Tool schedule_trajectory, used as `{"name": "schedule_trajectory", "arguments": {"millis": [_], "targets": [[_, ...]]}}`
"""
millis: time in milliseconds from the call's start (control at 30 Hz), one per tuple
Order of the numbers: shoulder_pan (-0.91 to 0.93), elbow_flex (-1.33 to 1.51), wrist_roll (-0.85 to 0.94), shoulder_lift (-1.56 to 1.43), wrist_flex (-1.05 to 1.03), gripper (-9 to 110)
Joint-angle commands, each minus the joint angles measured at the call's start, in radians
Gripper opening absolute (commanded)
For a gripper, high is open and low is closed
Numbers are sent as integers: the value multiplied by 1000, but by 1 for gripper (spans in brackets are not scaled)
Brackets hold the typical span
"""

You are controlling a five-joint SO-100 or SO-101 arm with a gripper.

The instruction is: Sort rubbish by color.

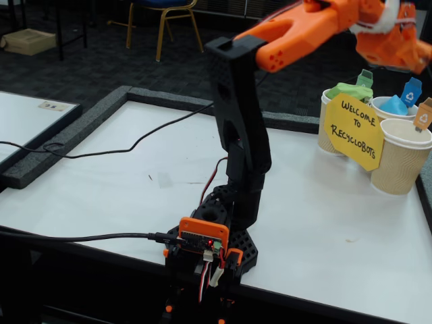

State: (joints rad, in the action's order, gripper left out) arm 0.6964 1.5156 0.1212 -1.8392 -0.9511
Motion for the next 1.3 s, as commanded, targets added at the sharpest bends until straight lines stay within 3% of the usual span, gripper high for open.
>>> {"name": "schedule_trajectory", "arguments": {"millis": [0, 400, 800, 1000, 1267], "targets": [[-18, -35, -61, 0, 44, 0], [-8, -37, -439, 11, 71, 0], [6, 58, -428, 8, 3, 8], [25, 80, -437, 8, 29, 0], [26, 97, -549, 8, 31, 0]]}}
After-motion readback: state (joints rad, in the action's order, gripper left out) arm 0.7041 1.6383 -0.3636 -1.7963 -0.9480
